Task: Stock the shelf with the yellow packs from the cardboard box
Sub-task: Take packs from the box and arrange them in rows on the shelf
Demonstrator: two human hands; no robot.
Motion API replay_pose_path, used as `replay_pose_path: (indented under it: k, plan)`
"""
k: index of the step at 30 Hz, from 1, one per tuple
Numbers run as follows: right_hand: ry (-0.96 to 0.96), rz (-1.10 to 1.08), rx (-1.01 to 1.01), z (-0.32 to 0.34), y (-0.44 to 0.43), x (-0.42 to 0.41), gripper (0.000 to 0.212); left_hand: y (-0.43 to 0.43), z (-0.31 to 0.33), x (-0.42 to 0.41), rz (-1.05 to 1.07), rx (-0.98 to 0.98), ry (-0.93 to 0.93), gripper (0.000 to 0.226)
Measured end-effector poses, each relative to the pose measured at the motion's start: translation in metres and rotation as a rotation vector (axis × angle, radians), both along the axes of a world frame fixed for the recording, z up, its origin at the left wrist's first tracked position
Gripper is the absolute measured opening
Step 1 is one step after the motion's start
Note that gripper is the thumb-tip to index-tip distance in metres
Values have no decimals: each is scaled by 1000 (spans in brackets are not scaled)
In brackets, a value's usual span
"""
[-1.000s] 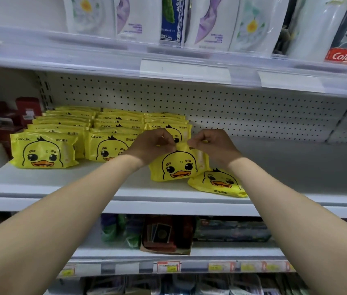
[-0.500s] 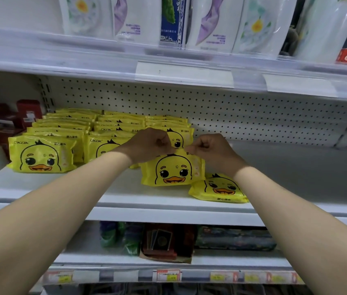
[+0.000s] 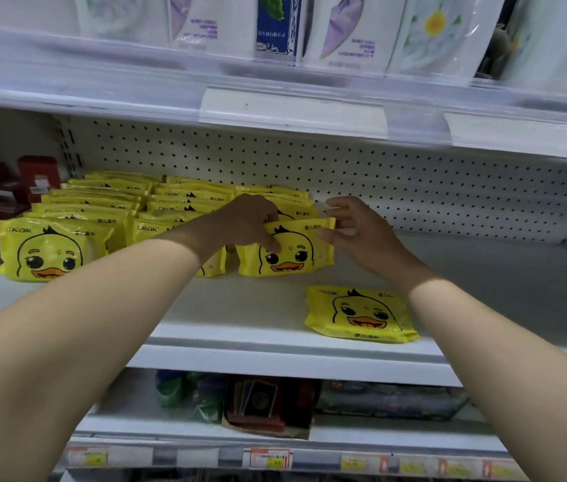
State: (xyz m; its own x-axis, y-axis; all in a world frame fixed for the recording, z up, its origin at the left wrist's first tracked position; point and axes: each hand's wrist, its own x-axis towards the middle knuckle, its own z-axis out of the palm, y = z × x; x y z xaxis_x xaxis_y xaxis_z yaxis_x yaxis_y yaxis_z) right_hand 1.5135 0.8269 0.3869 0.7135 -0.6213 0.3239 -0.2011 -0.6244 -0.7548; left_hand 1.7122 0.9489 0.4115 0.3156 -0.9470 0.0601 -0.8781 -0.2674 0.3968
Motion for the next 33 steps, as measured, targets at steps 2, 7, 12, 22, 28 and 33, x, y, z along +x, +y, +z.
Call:
replay_pose_path:
  k: [2, 7, 12, 22, 28, 33]
  plan:
    - [74, -28, -38, 0, -6, -12, 50, -9, -1, 7, 25, 11, -73, 42]
    - [379, 67, -35, -4, -18, -38, 53, -28, -9, 20, 78, 59, -194, 61]
    - [693, 137, -1, 1, -22, -60, 66, -35, -11, 25, 140, 38, -283, 61]
    - [870, 68, -4, 2, -18, -74, 73, -30, -40, -4, 22, -347, -410, 56]
    - [780, 38, 30, -1, -6, -70, 53, -9, -65, -70, -263, -192, 421, 24]
    - [630, 17, 89, -1, 6, -74, 46, 2, -70, -85, -210, -196, 493, 18]
